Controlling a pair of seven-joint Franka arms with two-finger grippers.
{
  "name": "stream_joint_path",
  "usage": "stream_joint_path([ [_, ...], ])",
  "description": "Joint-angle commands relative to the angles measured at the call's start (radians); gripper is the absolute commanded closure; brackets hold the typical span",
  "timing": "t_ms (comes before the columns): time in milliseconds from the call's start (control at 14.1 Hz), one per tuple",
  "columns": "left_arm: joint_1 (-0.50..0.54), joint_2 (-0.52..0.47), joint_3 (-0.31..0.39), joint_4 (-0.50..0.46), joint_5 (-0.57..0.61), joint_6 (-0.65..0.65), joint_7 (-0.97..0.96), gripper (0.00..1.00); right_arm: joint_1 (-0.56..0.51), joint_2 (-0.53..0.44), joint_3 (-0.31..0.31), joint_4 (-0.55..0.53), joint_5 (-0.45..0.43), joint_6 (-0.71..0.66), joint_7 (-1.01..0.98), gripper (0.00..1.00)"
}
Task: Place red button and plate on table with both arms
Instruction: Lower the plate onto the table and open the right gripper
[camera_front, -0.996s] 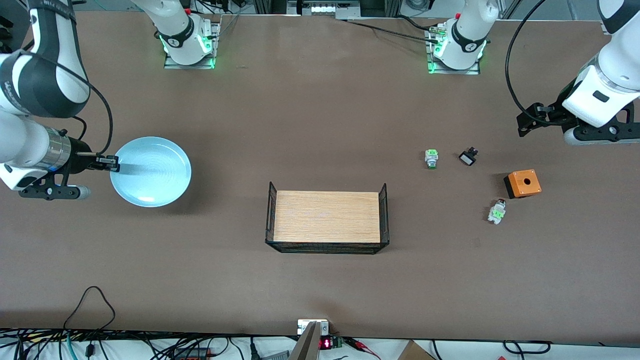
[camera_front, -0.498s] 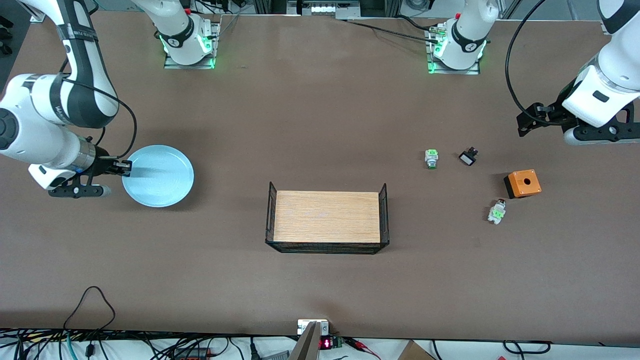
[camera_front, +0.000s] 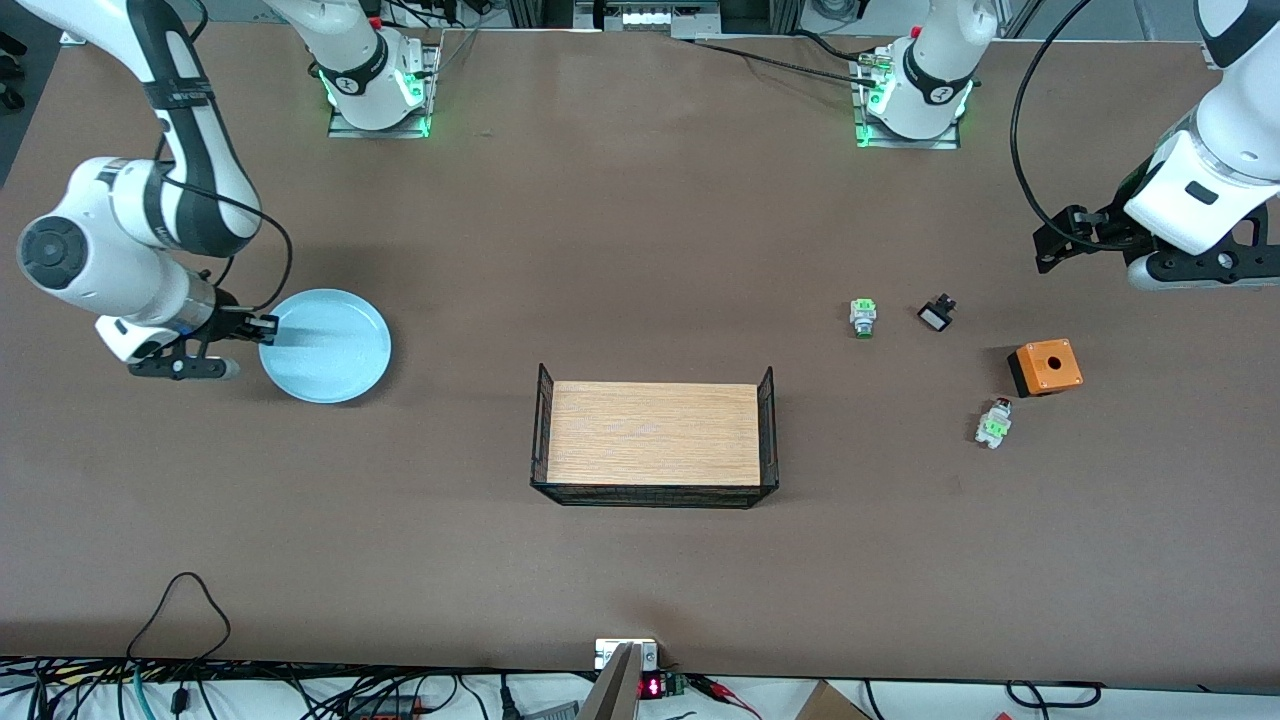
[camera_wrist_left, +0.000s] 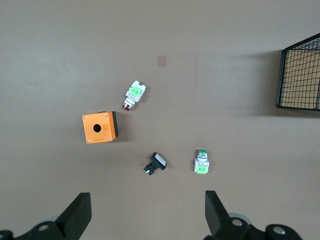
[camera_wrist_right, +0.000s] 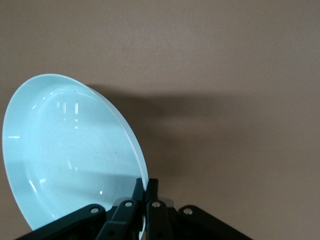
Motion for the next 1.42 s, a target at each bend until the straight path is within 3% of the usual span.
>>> stream_joint_path([
  [0, -0.002, 0.011, 0.006, 0.028, -0.016, -0.024, 0.018, 0.0, -0.023, -0.006, 0.014, -0.073, -0.011, 0.088, -0.05, 1.0],
  [498, 0.003, 0.011, 0.006, 0.028, -0.018, -0.024, 0.019, 0.0, -0.069, 0.042, 0.015, -0.087, -0.006, 0.115, -0.135, 1.0],
  [569, 0.005, 0.011, 0.006, 0.028, -0.016, -0.024, 0.019, 0.0, -0.065, 0.04, 0.018, -0.081, 0.0, 0.109, -0.115, 0.67],
  [640, 0.005, 0.011, 0.006, 0.028, -0.018, -0.024, 0.019, 0.0, -0.059, 0.04, 0.02, -0.078, 0.008, 0.099, -0.071, 0.01],
  [925, 0.006, 0.011, 0.006, 0.028, -0.016, -0.024, 0.019, 0.0, -0.053, -0.009, 0.02, -0.017, 0.006, -0.008, -0.061, 0.0],
  [1352, 0.005, 0.011, 0.006, 0.028, -0.016, -0.026, 0.021, 0.0, -0.05, -0.036, 0.02, 0.336, 0.012, -0.423, -0.045, 0.0],
])
